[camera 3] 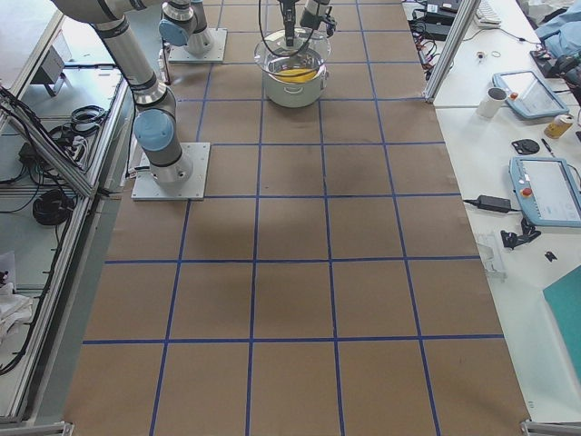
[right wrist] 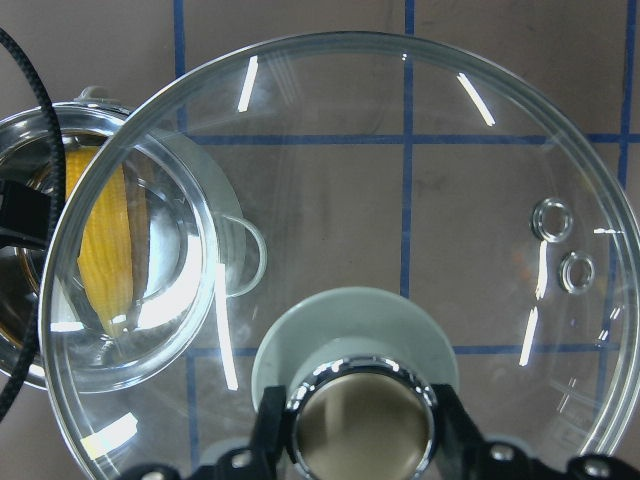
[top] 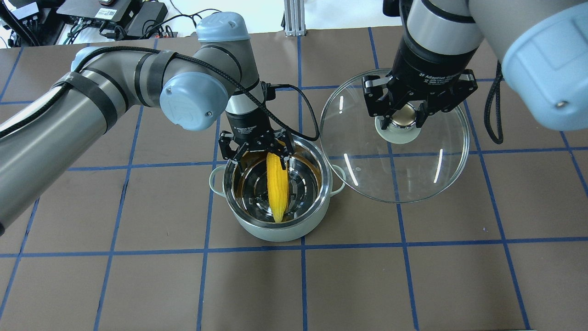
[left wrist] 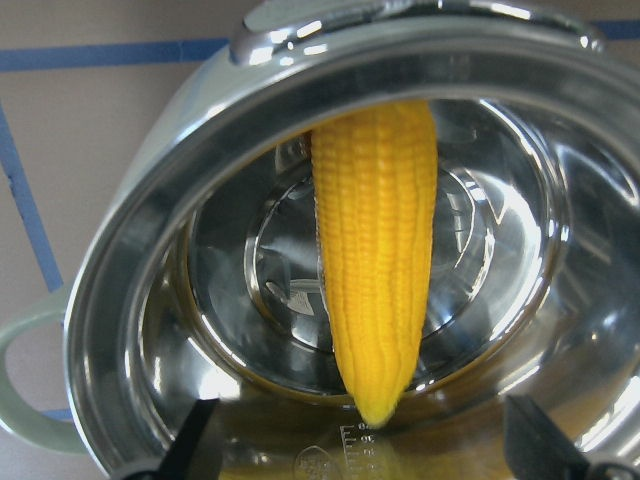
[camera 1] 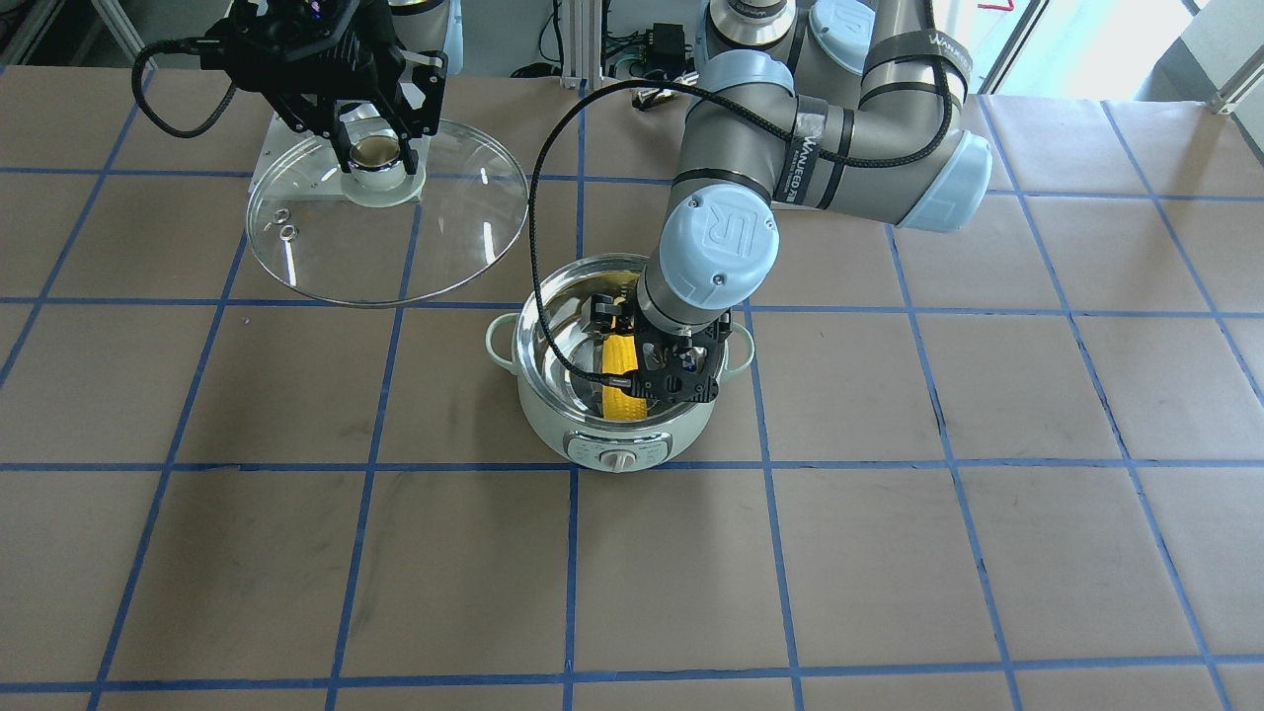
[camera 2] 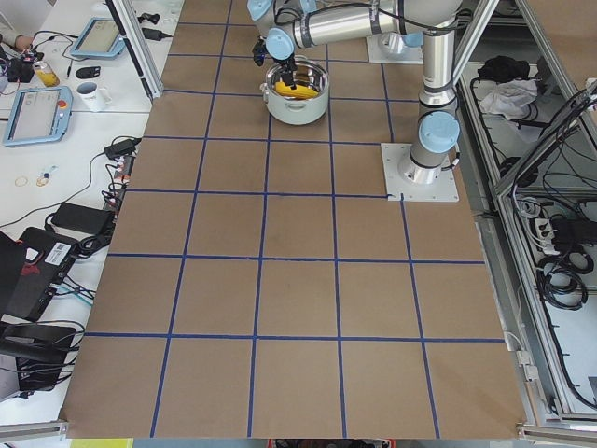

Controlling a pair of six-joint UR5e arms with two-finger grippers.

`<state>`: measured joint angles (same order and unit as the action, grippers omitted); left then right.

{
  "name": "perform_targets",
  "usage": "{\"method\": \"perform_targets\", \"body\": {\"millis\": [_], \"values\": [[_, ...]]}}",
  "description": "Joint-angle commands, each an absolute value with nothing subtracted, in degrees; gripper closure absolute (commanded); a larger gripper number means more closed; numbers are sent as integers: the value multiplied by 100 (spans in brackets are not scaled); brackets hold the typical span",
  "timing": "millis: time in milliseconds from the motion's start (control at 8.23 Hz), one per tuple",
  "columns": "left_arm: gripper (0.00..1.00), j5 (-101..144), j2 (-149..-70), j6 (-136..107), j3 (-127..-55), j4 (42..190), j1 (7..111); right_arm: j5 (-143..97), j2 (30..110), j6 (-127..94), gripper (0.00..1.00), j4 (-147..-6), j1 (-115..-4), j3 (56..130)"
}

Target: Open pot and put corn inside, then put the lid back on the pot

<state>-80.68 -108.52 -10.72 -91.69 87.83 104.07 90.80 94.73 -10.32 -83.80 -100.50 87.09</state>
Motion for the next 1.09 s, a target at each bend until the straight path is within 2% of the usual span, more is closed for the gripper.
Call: {"method": "perform_targets", "body": {"millis": [0, 243, 486, 729, 972], "values": [[0, -8156, -10758, -976, -8608, 9470, 10066, 9096, 9431, -1037, 71, -8394, -10055, 8710], [0, -8603, -10749, -914, -8001, 9992, 9679, 9070, 9413, -1072, 72, -8385, -10072, 8719], [0, -9049, -10723, -423, -7832, 10002, 9336, 9053, 9308, -1456, 73, -8359, -10203, 8736], [0, -9369, -10495, -116, -7796, 10002, 8993, 9044, 8819, -1713, 73, -8515, -10842, 8649], [0, -10217, -10397, 271, -7796, 9958, 8772, 8957, 7985, -2494, 73, -9366, -11502, 8369]]}}
